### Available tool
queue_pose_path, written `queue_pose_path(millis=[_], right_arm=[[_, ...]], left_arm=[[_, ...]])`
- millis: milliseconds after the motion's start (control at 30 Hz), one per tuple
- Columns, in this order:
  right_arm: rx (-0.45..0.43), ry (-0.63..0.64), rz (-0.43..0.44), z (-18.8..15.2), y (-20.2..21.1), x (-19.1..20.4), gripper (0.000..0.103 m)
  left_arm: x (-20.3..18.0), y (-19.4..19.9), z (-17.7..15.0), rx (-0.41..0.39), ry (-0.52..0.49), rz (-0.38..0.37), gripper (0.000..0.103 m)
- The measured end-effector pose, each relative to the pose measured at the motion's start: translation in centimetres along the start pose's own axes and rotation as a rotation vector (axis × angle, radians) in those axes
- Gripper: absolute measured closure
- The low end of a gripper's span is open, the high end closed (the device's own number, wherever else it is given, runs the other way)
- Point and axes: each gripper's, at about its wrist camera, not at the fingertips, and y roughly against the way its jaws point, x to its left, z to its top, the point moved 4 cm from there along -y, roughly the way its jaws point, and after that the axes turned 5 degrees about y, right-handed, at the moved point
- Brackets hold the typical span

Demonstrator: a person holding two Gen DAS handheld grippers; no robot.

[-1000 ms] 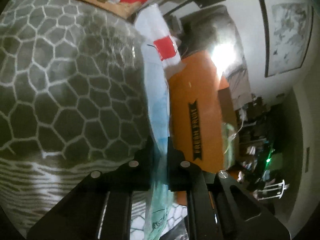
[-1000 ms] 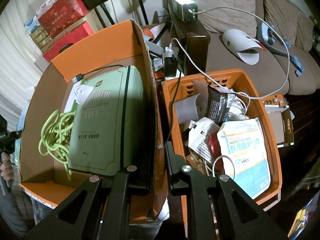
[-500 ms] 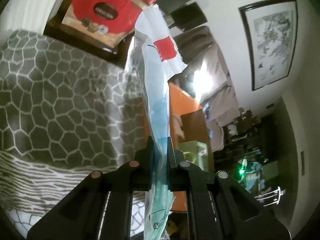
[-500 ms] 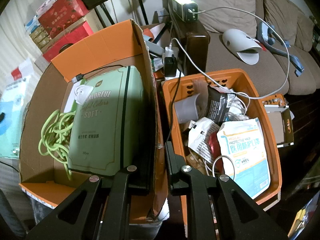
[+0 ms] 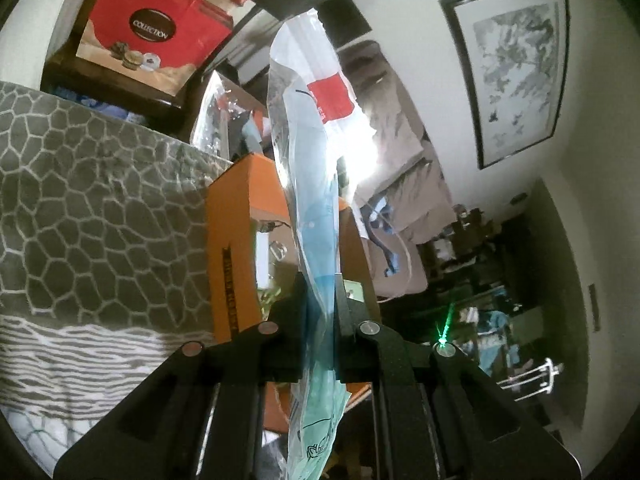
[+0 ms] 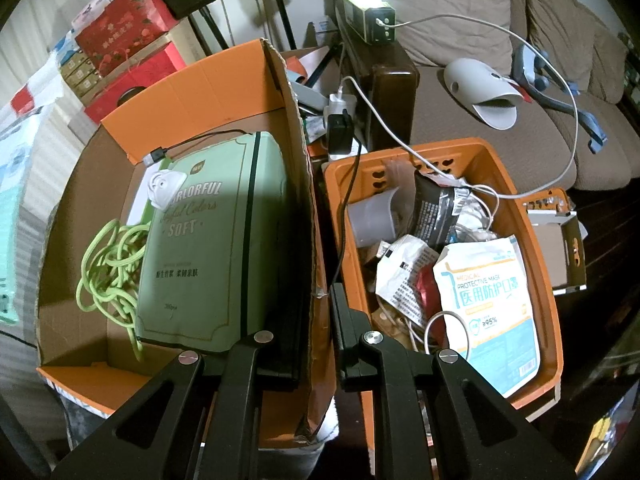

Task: Organize objects
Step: 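Lower the mask bag with the left gripper into the orange box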

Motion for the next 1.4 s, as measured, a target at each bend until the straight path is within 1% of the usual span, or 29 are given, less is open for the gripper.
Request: queue_pose_path(millis=[200,533,833,933,1033,1067,1133,1167,1267,1300,1333,1367,1400], right_arm=[[0.0,-0.003,0.006,0.0,0.0,0.0,0.09],[-0.001,-0.003,0.008,0.0,0.0,0.0,0.09],[-0.002,-0.003,0.009,0.0,0.0,0.0,0.09],[-0.003,-0.004,0.009,0.0,0.0,0.0,0.09],[-0.003,-0.004,0.01,0.0,0.1,0.1,0.09],[-0.003,-0.004,0.01,0.0,0.1,0.1,0.09],[-0.004,-0.005,0.011,0.0,0.0,0.2,0.09],[-0.004,-0.005,0.011,0.0,0.0,0.2,0.09],[-0.003,-0.005,0.012,0.0,0.1,0.2,0.09],[-0.003,-0.005,0.014,0.0,0.0,0.2,0.09],[-0.002,-0.006,0.015,0.0,0.0,0.2,0.09],[-0.003,-0.006,0.017,0.0,0.1,0.2,0.09],[-0.004,-0.007,0.019,0.0,0.1,0.2,0.09]], left_arm=[[-0.7,-3.7,-1.4,0.027,-0.001,0.033,0.094],[-0.4,-7.6,-2.9,0.04,0.01,0.08,0.094],[0.2,-10.5,-5.1,0.052,0.028,0.125,0.094],[-0.1,-10.6,-5.7,0.024,-0.01,0.16,0.094],[-0.2,-10.5,-6.0,0.013,-0.036,0.185,0.093],[-0.4,-10.5,-6.1,0.007,-0.057,0.207,0.093],[-0.9,-10.7,-6.7,-0.007,-0.112,0.266,0.091],[-1.1,-10.7,-7.0,-0.012,-0.136,0.29,0.088],[-2.0,-11.0,-7.6,-0.009,-0.192,0.344,0.082],[-2.3,-11.1,-7.8,-0.002,-0.206,0.356,0.077],[-2.4,-11.0,-7.9,0.003,-0.215,0.362,0.068],[-2.6,-10.9,-8.0,0.004,-0.221,0.364,0.062],[-2.8,-10.6,-8.1,0.006,-0.225,0.353,0.056]])
